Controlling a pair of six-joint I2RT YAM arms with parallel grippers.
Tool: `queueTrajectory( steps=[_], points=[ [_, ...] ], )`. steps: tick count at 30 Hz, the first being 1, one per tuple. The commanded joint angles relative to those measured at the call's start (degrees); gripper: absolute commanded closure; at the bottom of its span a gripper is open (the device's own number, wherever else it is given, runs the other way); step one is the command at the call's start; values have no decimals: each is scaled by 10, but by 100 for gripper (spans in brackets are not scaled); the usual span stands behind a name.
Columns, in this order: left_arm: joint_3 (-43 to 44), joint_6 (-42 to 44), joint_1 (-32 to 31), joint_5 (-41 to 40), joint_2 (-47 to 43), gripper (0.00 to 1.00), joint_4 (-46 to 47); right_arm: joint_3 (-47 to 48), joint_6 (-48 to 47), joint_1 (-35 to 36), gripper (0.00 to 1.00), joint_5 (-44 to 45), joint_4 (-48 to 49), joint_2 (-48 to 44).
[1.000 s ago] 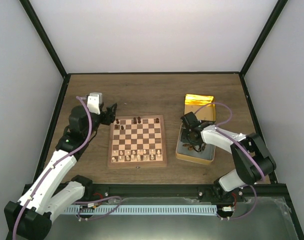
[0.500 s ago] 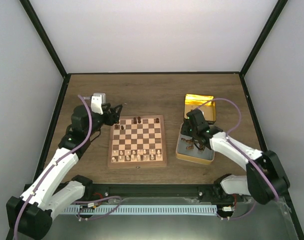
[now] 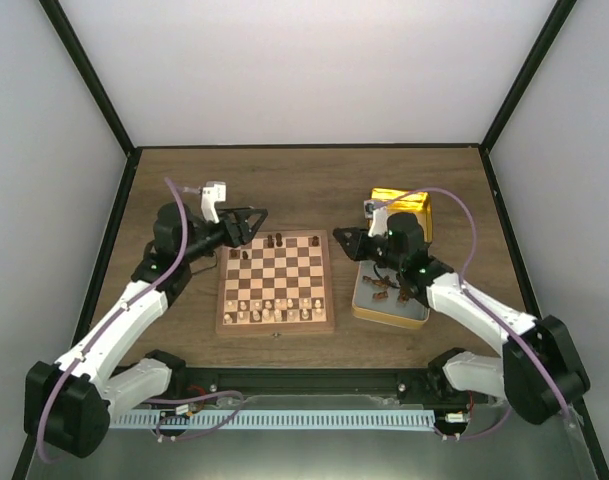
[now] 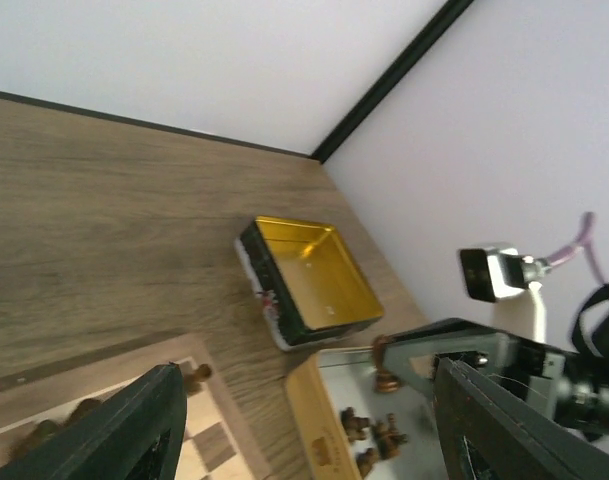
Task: Set up the chess pieces on the board
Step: Place the chess piece on the chessboard.
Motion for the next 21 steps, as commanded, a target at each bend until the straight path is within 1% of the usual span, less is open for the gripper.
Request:
queueTrajectory(
  steps=[1,3,5,8,9,11,13,16,18,19,21],
  points=[
    [-12,-57,2,52,3,30,67,32,2,-1,83,-154,152,53],
    [-31,-74,1,57,3,31,92,46,28,4,82,-169,189,77],
    [-73,-113,-1,73,5,32,163,67,71,16,82,-181,224,102],
    [-102,-155,-3,101,22,34,242,109,139,47,81,-178,242,151],
    [-104,-159,-4,102,26,35,250,120,160,60,81,-179,250,169],
    [-98,-154,-4,82,30,37,223,137,172,87,81,-177,263,201],
    [-88,-131,-4,32,20,38,159,147,151,104,81,-155,255,221],
    [-80,-105,-4,-70,-9,38,60,142,82,123,81,-97,233,231],
    [-77,-97,-2,-131,-28,38,11,139,23,141,81,-51,218,232],
    [-77,-97,-1,-155,-36,38,-6,136,-7,149,82,-35,216,234],
    [-78,-95,1,-174,-46,38,-21,123,-54,164,81,-16,231,242]
  ],
)
